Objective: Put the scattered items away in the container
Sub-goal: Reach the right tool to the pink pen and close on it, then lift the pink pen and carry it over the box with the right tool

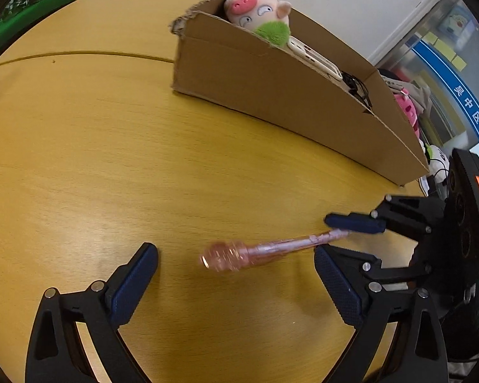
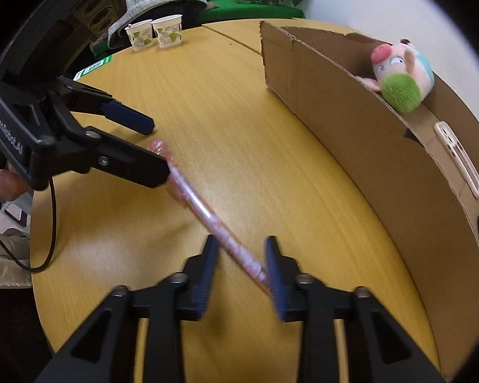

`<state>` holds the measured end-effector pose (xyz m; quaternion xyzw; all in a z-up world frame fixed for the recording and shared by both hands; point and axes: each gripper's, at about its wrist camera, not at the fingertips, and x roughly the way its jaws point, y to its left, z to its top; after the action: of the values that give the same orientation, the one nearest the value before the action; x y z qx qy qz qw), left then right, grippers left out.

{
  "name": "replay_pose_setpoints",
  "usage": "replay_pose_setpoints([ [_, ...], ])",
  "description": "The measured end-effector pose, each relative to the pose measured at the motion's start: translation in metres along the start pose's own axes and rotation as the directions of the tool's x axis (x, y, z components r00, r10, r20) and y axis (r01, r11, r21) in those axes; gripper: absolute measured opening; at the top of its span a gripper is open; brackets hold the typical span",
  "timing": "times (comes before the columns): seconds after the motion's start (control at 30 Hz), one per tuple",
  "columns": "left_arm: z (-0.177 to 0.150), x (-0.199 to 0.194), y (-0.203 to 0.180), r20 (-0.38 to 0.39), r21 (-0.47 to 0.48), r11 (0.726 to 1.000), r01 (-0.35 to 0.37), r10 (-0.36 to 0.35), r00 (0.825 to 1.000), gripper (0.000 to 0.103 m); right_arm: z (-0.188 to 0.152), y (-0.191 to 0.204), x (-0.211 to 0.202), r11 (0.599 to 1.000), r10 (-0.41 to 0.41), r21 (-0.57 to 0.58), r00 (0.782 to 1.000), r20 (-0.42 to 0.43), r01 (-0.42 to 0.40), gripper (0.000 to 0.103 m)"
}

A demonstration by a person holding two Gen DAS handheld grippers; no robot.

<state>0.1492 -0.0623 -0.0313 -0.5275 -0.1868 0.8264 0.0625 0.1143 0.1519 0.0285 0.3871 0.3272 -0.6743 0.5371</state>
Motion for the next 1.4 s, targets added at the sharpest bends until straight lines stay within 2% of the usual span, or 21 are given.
replay_pose_setpoints([
  [0.13, 0.006, 0.008, -0.015, -0.023, 0.017, 1.000, 0.009, -0.009, 1.000, 0.088, -0.012, 0.006, -0.007, 0.999, -0.017, 0.036, 1.000, 0.004, 0.017, 0.010],
  [0.23, 0.014, 0.015, -0.026, -0.033, 0.023, 1.000, 0.021, -0.021, 0.999, 0.083, -0.018, 0.012, -0.011, 0.996, -0.021, 0.082, 1.000, 0.007, 0.020, 0.009],
  [0.4, 0.027, 0.030, -0.043, -0.050, -0.003, 0.997, 0.080, -0.080, 0.996, 0.076, -0.023, 0.027, -0.014, 0.993, -0.019, 0.114, 0.999, 0.030, 0.016, 0.011],
  [0.5, 0.031, 0.034, -0.051, -0.051, -0.005, 0.997, 0.071, -0.071, 0.996, 0.062, -0.025, 0.025, -0.016, 0.989, -0.019, 0.150, 0.999, 0.040, 0.013, 0.012],
  [0.57, 0.033, 0.035, -0.051, -0.051, -0.007, 0.999, 0.050, -0.051, 0.997, 0.046, -0.026, 0.024, -0.017, 0.986, -0.032, 0.166, 0.999, 0.042, 0.025, 0.012],
  [0.6, 0.034, 0.036, -0.050, -0.052, -0.015, 0.999, 0.045, -0.045, 0.998, 0.042, -0.026, 0.024, -0.017, 0.984, -0.038, 0.174, 0.998, 0.043, 0.030, 0.012],
  [0.67, 0.036, 0.038, -0.046, -0.055, -0.037, 0.998, 0.040, -0.042, 0.998, 0.024, -0.027, 0.025, -0.018, 0.983, -0.042, 0.183, 0.998, 0.047, 0.033, 0.013],
  [0.9, 0.033, 0.031, -0.034, -0.049, -0.100, 0.993, 0.058, -0.063, 0.997, 0.022, -0.025, 0.027, -0.023, 0.980, -0.045, 0.198, 0.996, 0.077, 0.029, 0.013],
  [1.1, 0.041, -0.002, -0.046, 0.035, -0.071, 0.995, 0.073, -0.071, 0.997, 0.022, -0.018, 0.029, -0.048, 0.979, -0.092, 0.195, 0.986, 0.142, 0.063, 0.012],
  [1.23, 0.059, -0.029, -0.065, 0.099, -0.012, 0.997, 0.077, -0.076, 0.992, 0.022, -0.005, 0.025, -0.072, 0.974, -0.154, 0.195, 0.967, 0.202, 0.114, 0.012],
  [1.4, 0.100, -0.058, -0.102, 0.183, 0.103, 0.992, 0.069, -0.087, 0.979, 0.022, 0.012, 0.003, -0.105, 0.955, -0.248, 0.232, 0.929, 0.276, 0.186, 0.012],
])
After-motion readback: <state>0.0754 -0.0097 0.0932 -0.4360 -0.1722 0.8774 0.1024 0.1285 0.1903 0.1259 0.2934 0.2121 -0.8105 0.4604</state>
